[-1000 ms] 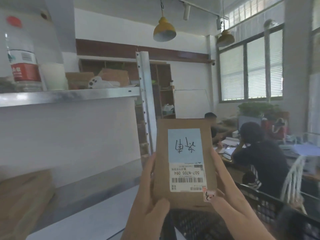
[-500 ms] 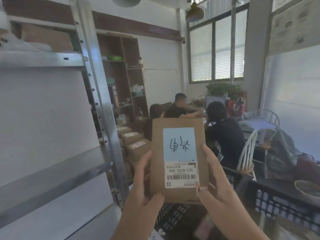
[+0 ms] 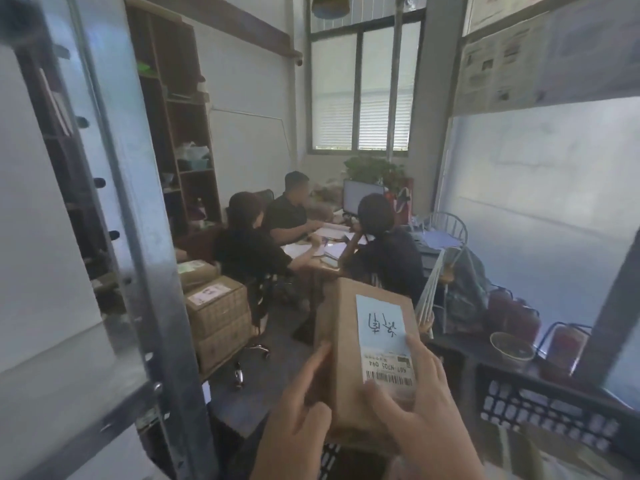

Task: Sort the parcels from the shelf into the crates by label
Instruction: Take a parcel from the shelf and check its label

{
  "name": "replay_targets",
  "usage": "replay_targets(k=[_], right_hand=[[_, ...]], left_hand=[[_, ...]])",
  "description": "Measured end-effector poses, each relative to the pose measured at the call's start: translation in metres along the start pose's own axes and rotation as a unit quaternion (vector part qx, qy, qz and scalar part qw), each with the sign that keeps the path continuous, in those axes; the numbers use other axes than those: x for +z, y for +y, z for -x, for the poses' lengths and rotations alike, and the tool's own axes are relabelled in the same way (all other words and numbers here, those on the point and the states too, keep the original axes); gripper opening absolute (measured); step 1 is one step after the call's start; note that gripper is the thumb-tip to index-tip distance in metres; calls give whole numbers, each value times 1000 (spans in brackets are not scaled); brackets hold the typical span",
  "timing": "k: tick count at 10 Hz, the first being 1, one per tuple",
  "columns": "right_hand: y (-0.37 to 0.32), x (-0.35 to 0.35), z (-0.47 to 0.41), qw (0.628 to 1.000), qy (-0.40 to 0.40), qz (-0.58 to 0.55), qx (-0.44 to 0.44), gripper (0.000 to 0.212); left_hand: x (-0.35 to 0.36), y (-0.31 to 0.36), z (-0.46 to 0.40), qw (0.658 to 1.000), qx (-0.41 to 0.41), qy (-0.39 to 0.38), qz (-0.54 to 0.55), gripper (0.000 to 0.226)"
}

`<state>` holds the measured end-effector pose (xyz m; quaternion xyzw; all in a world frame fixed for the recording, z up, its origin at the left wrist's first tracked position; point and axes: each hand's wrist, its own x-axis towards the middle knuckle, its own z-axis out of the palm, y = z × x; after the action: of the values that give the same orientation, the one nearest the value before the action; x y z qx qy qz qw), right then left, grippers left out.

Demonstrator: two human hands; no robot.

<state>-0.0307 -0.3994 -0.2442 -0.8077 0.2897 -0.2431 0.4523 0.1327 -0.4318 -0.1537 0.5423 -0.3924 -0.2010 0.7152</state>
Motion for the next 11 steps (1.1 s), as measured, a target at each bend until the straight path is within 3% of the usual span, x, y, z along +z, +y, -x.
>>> replay_targets(k=[1, 2, 3, 4, 5, 6, 8, 9, 10, 11], right_hand=[[4, 22, -11, 996, 26, 52, 69, 127], [14, 36, -24, 989, 21, 73, 131, 136], [27, 46, -38, 980, 9, 82, 180, 136], [45, 58, -52, 974, 30, 102, 198, 125], [66, 73, -67, 968, 41, 137, 204, 116], [90, 84, -86, 962, 52, 156, 219, 113], [137, 98, -127, 948, 52, 181, 257, 115], [157, 112, -146, 940, 38, 188, 282, 117], [172, 127, -162, 933, 22, 191, 305, 120], [184, 144, -176, 921, 7, 201, 335, 120]], left_hand=[[-66, -205, 56, 966, -72, 116, -219, 58], [-71, -42, 192, 987, -108, 33, -114, 75], [-78, -81, 169, 975, -87, 2, -206, 79], [-100, -111, 163, 967, -129, -4, -221, 71], [-112, -139, 145, 942, -141, 13, -305, 48], [-147, -173, 128, 856, -157, 75, -487, 47], [-181, -213, 107, 782, -385, 28, -490, 73], [-182, -229, 103, 720, -389, -8, -574, 49], [-191, -241, 103, 724, -362, -35, -585, 34], [-199, -250, 99, 706, -376, -60, -597, 38]])
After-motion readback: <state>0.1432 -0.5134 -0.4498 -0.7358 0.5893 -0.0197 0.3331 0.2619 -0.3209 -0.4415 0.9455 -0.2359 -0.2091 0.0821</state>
